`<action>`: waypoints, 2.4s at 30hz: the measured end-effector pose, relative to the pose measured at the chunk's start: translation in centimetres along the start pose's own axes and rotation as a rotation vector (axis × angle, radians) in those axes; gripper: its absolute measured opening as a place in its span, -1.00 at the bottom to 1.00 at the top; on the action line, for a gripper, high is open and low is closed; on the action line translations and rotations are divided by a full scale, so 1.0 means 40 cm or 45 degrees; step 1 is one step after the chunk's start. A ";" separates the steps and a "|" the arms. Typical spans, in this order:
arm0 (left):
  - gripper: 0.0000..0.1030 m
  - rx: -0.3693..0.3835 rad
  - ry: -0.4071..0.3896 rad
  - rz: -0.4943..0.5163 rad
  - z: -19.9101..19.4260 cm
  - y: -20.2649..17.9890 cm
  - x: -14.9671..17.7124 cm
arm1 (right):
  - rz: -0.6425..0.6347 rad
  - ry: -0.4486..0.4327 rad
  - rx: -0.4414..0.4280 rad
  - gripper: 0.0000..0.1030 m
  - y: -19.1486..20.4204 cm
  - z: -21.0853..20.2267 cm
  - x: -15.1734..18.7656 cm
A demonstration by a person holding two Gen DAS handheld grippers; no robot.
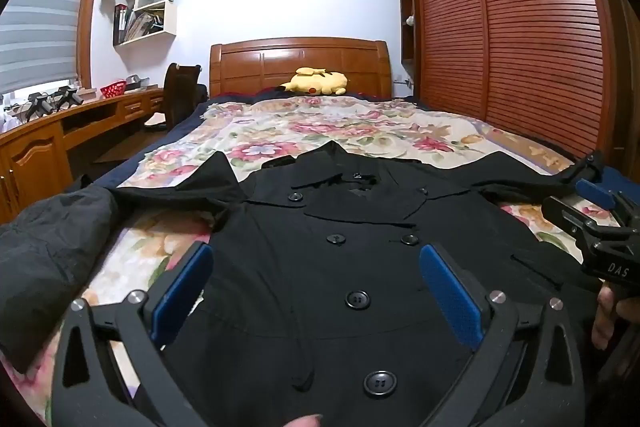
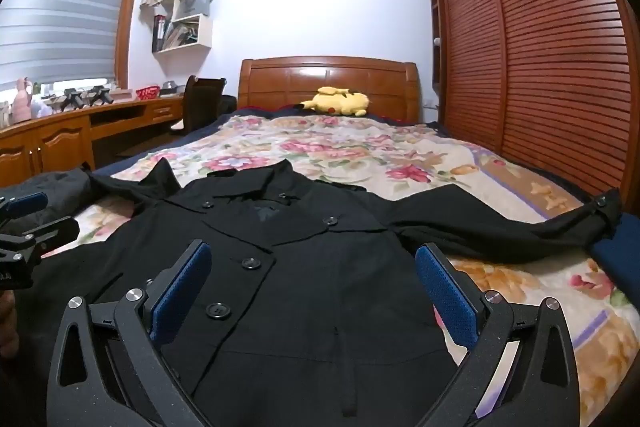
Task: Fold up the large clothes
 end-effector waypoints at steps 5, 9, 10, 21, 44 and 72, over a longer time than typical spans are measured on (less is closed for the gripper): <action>1.00 0.001 -0.022 -0.007 -0.005 0.003 -0.003 | -0.004 0.001 0.003 1.00 0.002 -0.002 0.000; 1.00 -0.002 -0.019 -0.005 -0.004 0.002 -0.002 | 0.007 0.011 -0.004 1.00 -0.002 0.002 0.002; 1.00 -0.003 -0.020 -0.005 -0.004 0.003 -0.002 | 0.007 0.011 -0.003 1.00 -0.001 0.001 0.002; 1.00 -0.008 -0.028 -0.007 -0.026 0.001 -0.020 | 0.009 0.011 -0.006 1.00 0.002 -0.002 0.003; 1.00 -0.021 -0.047 -0.003 -0.030 0.006 -0.017 | 0.013 0.007 -0.003 1.00 -0.002 0.007 0.004; 1.00 -0.023 -0.049 0.000 -0.031 0.007 -0.017 | 0.015 0.011 -0.003 1.00 -0.004 0.014 0.008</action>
Point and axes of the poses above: each gripper's, at about its wrist camera, not at the fingertips, and z roughly the way its jaws point, y to its left, x to its underside, the point moved 10 cm from there along z, roughly the way its jaws point, and after that the axes turned 6 degrees about x, right-handed, at the moved point
